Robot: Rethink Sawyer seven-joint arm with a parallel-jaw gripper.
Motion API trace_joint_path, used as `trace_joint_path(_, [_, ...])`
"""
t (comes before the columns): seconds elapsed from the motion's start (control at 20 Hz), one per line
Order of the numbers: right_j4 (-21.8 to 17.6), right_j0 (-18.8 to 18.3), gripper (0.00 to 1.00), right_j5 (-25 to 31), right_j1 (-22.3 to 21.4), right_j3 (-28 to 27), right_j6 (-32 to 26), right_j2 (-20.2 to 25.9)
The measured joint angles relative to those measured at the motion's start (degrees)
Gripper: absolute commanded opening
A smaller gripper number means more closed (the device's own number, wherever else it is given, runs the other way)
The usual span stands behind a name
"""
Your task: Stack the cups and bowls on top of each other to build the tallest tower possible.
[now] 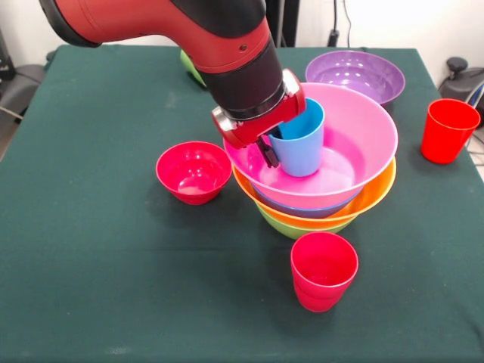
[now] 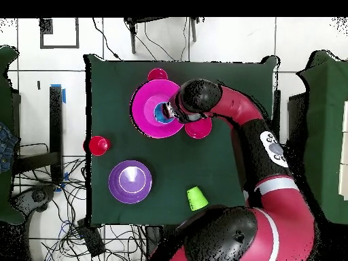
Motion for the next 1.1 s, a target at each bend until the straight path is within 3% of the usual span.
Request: trace_joint_path(1.1, [0.1, 0.4, 0.00, 0.0, 0.2, -0.5, 1.5, -0.4])
